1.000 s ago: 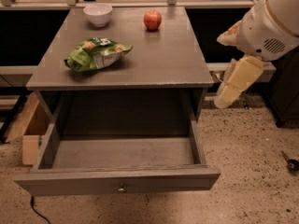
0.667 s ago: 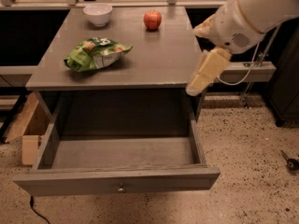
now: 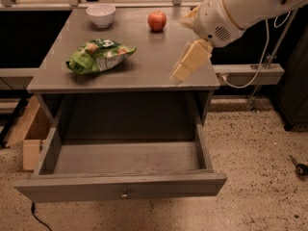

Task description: Place green rice chip bag into top drawer

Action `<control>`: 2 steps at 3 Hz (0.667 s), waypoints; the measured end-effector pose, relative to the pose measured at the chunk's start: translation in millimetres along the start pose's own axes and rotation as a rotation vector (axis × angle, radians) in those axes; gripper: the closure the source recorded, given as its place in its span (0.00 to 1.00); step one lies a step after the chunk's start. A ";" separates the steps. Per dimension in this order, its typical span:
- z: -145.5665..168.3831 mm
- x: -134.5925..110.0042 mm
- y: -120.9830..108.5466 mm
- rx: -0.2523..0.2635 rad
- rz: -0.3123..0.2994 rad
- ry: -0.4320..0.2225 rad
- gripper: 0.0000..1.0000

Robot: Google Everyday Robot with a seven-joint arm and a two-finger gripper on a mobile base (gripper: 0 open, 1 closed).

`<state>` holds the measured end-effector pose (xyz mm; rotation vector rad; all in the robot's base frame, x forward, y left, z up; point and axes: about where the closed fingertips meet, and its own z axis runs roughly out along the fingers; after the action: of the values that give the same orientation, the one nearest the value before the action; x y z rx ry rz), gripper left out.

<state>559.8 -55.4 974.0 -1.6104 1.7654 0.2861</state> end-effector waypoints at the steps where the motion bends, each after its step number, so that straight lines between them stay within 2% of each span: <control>1: 32.6 -27.4 -5.5 -0.027 -0.096 -0.037 0.00; 2: 77.6 -61.8 -19.6 -0.047 -0.190 -0.082 0.00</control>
Offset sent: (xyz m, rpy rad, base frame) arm 0.0826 0.1573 -0.0191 0.0213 -0.1605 0.3087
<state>603.1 35.3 963.1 -1.7605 1.5423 0.3006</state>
